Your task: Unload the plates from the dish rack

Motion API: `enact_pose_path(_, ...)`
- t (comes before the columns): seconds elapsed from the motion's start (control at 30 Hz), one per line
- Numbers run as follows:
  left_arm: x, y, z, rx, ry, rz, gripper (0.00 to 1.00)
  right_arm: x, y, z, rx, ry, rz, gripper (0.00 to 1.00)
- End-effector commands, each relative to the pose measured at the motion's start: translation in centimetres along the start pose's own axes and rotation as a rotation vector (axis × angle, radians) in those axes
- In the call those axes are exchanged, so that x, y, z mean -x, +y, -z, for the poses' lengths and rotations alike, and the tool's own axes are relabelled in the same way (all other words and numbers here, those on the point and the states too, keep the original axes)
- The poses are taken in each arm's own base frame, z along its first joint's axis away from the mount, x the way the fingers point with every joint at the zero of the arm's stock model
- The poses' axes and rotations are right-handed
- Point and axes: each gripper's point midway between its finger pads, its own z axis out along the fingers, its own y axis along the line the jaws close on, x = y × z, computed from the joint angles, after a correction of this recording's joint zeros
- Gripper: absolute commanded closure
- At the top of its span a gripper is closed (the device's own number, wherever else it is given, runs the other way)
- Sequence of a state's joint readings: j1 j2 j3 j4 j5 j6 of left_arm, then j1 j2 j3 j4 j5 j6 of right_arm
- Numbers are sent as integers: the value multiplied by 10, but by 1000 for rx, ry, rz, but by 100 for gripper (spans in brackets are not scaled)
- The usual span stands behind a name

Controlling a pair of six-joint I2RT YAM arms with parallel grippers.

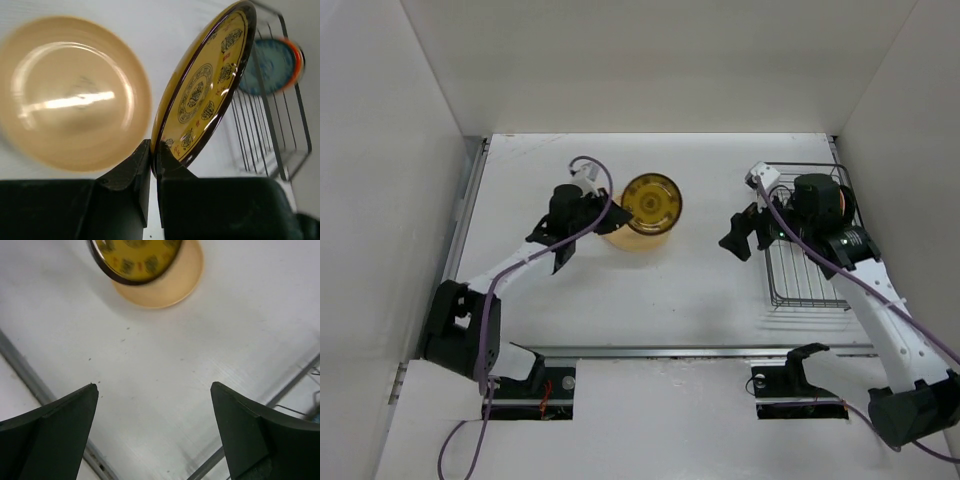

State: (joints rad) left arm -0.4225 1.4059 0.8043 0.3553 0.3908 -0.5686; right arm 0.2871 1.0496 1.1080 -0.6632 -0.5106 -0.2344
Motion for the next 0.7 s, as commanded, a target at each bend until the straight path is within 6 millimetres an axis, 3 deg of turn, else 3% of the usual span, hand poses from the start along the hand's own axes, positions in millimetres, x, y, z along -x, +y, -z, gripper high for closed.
enact_pose_path(0.0,57,37,34,167,-250,169,100,40,-26,20,-178,-173,11,0)
enact_pose_path(0.07,62,57,47,240,-292,255,100,45,-28,29,-210,-209,11,0)
enact_pose_path(0.1,72,91,68,338,-373,341,100,46,-37,33,-251,-224,0,0)
enact_pose_path(0.2,67,109,80,384,-403,398,100,49,-40,38,-272,-241,-7,0)
enact_pose_path(0.33,65,149,103,501,-462,512,100,55,-50,50,-337,-279,-24,0)
enact_pose_path(0.47,56,172,113,568,-479,592,100,56,-55,58,-367,-301,-33,0)
enact_pose_path(0.67,40,191,109,604,-437,659,100,60,-57,66,-390,-328,-37,0)
